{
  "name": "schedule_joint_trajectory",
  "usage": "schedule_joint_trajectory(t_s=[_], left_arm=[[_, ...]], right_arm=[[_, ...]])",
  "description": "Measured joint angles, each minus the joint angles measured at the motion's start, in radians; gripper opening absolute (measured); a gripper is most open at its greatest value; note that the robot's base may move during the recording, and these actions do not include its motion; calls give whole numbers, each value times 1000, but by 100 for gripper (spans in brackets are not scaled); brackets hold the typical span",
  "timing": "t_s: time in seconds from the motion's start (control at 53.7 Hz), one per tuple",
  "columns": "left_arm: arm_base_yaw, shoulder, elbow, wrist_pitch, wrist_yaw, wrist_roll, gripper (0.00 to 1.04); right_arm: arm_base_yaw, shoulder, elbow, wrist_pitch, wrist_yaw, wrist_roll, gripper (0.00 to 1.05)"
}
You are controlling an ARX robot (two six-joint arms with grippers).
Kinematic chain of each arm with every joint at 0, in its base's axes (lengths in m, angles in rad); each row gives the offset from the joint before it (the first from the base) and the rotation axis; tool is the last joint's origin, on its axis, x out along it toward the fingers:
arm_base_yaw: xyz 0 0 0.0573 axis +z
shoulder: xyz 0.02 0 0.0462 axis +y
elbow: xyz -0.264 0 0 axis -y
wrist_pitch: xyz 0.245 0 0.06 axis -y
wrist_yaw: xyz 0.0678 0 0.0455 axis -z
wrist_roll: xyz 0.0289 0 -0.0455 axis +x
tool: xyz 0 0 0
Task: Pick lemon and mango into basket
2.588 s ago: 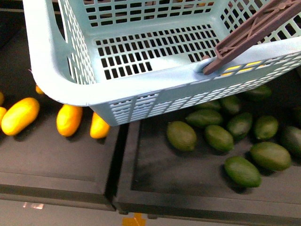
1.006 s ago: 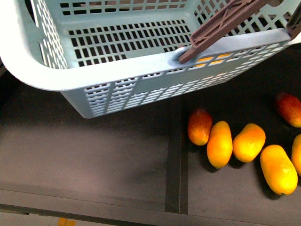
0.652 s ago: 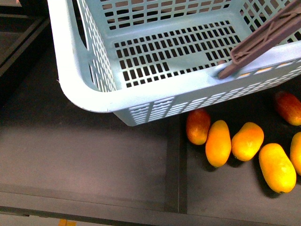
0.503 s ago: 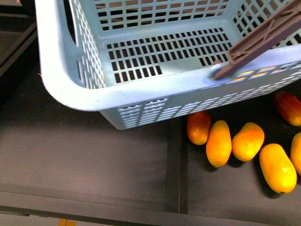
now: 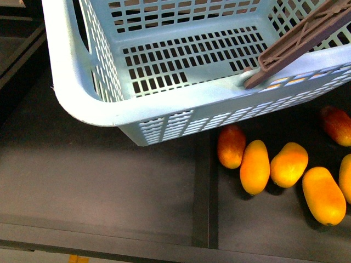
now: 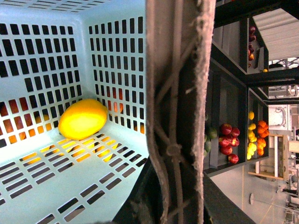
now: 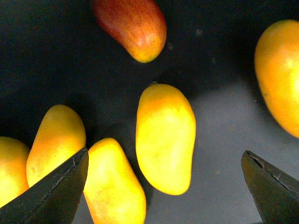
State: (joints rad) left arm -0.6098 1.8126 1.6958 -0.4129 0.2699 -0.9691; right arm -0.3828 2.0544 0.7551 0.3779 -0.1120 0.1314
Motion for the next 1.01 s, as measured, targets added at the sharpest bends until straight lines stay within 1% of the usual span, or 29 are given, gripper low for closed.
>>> schedule_joint_trajectory(t_s=[0.093, 0.223, 0.652, 1.006], left_arm=[[0, 0, 0, 0, -1, 0, 6], [0, 0, 0, 0, -8, 0, 6], [0, 0, 0, 0, -3, 0, 6], [0, 0, 0, 0, -8, 0, 6]], right_arm=[[16, 86, 43, 0, 18, 31, 96], [26, 172, 90, 15, 11, 66, 96], [47, 325, 157, 33, 23, 94, 96], [82, 372, 228, 54, 27, 132, 96]])
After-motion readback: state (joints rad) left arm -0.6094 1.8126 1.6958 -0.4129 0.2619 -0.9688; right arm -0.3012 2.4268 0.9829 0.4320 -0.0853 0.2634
